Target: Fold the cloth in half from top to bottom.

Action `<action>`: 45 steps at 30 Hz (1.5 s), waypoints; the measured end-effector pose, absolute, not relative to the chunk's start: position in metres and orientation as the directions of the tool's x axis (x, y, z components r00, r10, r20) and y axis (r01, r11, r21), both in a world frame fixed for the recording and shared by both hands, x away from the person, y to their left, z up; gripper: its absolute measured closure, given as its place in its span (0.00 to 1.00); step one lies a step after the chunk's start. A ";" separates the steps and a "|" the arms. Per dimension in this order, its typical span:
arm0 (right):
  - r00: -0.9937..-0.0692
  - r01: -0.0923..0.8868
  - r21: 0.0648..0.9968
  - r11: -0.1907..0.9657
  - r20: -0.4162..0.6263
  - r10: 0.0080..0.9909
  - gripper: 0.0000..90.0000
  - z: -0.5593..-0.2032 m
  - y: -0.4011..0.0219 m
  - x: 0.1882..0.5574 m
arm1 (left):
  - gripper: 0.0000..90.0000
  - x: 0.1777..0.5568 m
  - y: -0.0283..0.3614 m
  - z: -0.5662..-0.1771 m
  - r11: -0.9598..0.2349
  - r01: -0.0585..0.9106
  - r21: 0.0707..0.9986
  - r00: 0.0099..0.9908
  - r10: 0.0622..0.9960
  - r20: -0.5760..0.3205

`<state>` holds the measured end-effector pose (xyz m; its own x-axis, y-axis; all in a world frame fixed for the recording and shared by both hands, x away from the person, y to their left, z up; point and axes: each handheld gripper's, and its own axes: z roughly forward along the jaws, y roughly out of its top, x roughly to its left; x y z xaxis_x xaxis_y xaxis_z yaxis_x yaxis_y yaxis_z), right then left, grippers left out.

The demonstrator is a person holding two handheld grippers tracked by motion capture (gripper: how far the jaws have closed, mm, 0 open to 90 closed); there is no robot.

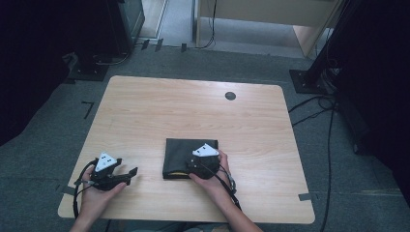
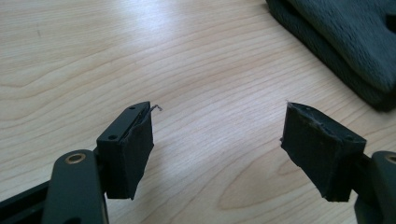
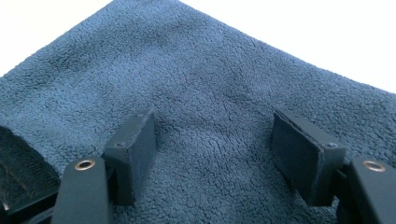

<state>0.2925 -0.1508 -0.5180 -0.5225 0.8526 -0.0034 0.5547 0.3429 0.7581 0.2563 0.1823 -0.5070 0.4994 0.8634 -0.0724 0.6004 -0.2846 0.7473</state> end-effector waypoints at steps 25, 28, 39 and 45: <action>-0.479 0.578 0.760 0.299 0.019 0.878 0.35 -0.515 -0.163 0.407 | 0.28 0.257 0.180 -0.515 -0.346 0.616 0.707 0.483 0.876 0.008; -0.496 0.560 0.769 0.309 0.011 0.869 0.34 -0.513 -0.168 0.398 | 0.28 0.257 0.180 -0.515 -0.346 0.614 0.709 0.484 0.875 0.008; -0.506 0.588 0.760 0.276 0.079 0.859 0.16 -0.502 -0.200 0.380 | 0.24 0.257 0.178 -0.516 -0.345 0.613 0.710 0.484 0.875 0.007; -0.522 0.575 0.766 0.286 0.075 0.849 0.09 -0.491 -0.227 0.355 | 0.19 0.257 0.176 -0.518 -0.348 0.609 0.713 0.490 0.872 0.007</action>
